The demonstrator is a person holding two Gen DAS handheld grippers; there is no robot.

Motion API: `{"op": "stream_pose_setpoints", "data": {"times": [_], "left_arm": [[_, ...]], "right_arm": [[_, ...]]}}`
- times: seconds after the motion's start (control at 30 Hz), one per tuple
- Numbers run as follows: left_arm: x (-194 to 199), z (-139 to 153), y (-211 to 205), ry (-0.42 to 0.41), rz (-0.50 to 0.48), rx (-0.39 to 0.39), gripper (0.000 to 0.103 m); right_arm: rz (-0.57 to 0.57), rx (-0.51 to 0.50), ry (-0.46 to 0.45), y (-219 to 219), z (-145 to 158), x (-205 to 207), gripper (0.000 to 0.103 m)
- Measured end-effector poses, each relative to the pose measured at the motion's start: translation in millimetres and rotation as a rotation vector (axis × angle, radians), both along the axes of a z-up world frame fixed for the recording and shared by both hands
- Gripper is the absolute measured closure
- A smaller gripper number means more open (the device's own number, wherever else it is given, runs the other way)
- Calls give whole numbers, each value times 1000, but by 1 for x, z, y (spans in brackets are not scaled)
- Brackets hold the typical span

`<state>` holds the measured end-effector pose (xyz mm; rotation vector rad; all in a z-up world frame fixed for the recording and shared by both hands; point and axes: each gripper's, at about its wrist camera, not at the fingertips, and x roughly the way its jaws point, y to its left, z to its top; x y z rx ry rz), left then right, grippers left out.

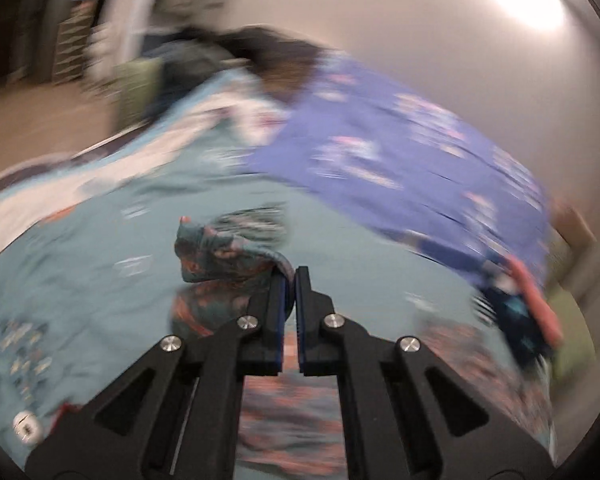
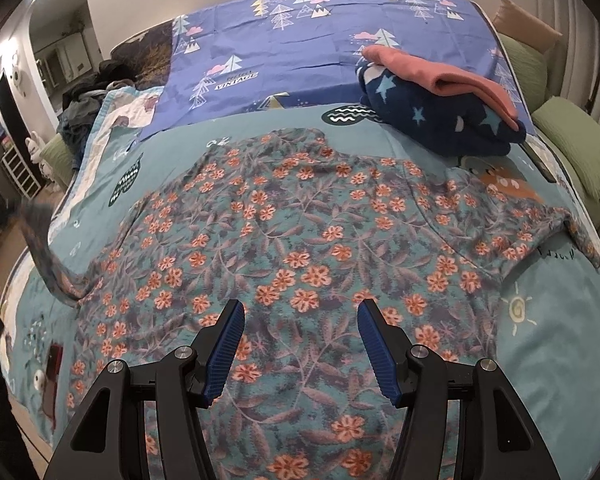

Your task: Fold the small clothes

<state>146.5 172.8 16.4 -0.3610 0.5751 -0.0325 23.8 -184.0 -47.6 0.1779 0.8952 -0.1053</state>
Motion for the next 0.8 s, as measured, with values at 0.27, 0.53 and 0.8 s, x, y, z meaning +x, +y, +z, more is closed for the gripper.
{"op": "stream_pose_setpoints", "data": {"times": [0.27,0.53,0.8], "left_arm": [[-24,11,-162,-43,-440,17,98],[-51,-46,-253,148,-661,21,97],[-75,-52,-246,145,-716,30,60]], "right_arm": [[-49,68,-28,-31,5,-11,43],[-96,177,-12,-67,-6,-18,43],[-34,318,25,-73,-20,-5,43]]}}
